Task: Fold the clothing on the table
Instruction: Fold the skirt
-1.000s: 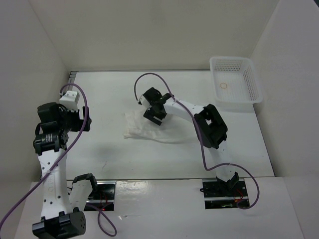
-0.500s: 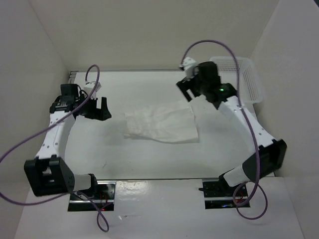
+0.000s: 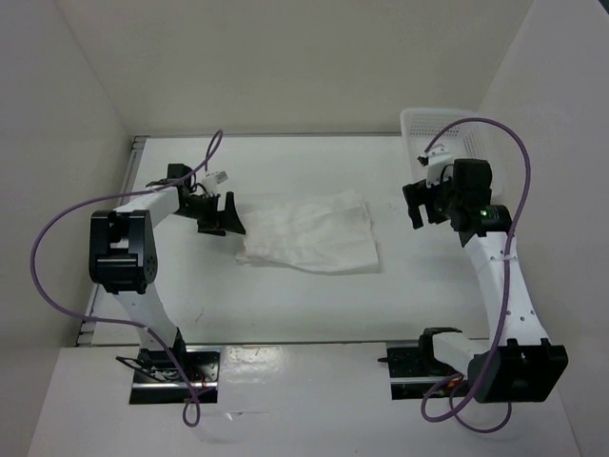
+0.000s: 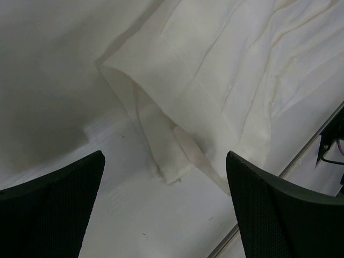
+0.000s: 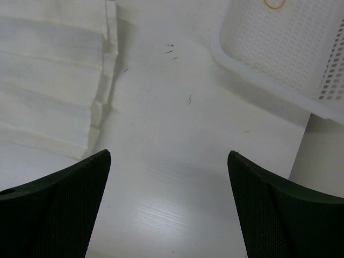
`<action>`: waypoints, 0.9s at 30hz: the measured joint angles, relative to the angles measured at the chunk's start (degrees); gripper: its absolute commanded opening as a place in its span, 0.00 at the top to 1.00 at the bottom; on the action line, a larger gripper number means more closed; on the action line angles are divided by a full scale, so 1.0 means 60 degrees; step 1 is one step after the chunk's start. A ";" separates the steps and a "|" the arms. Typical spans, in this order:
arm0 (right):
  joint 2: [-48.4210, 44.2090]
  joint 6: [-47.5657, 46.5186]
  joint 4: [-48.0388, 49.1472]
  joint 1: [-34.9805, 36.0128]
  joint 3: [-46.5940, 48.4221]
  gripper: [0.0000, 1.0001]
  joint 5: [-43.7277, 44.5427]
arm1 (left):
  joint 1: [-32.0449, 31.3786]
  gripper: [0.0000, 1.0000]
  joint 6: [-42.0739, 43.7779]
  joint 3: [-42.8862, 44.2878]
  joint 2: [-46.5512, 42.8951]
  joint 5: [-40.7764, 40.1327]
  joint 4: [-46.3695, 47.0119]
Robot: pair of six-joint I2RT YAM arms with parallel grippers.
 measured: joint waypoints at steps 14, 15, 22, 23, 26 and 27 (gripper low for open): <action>-0.0448 0.0317 -0.0259 -0.1235 -0.0025 0.07 -0.1683 | -0.0259 0.01 -0.0922 -0.0601 0.0131 -0.0732 0.0812; -0.0448 0.0317 -0.0284 -0.1239 -0.0025 0.07 -0.1734 | -0.0266 0.01 -0.0943 -0.0605 0.0131 -0.0765 0.0856; -0.0506 0.0321 -0.0350 -0.1239 -0.0091 0.07 -0.1953 | -0.0488 0.01 -0.1173 -0.0375 0.0306 -0.0798 0.1078; -0.0514 0.0321 -0.0357 -0.1239 -0.0091 0.07 -0.1971 | -0.0535 0.01 -0.1173 -0.0295 0.0364 -0.0801 0.1115; -0.0539 0.0321 -0.0361 -0.1239 -0.0091 0.07 -0.2022 | -0.0681 0.01 -0.1177 0.0026 0.0616 -0.0878 0.1271; -0.0543 0.0321 -0.0361 -0.1239 -0.0091 0.07 -0.2036 | -0.0739 0.01 -0.1180 0.0160 0.0714 -0.0918 0.1319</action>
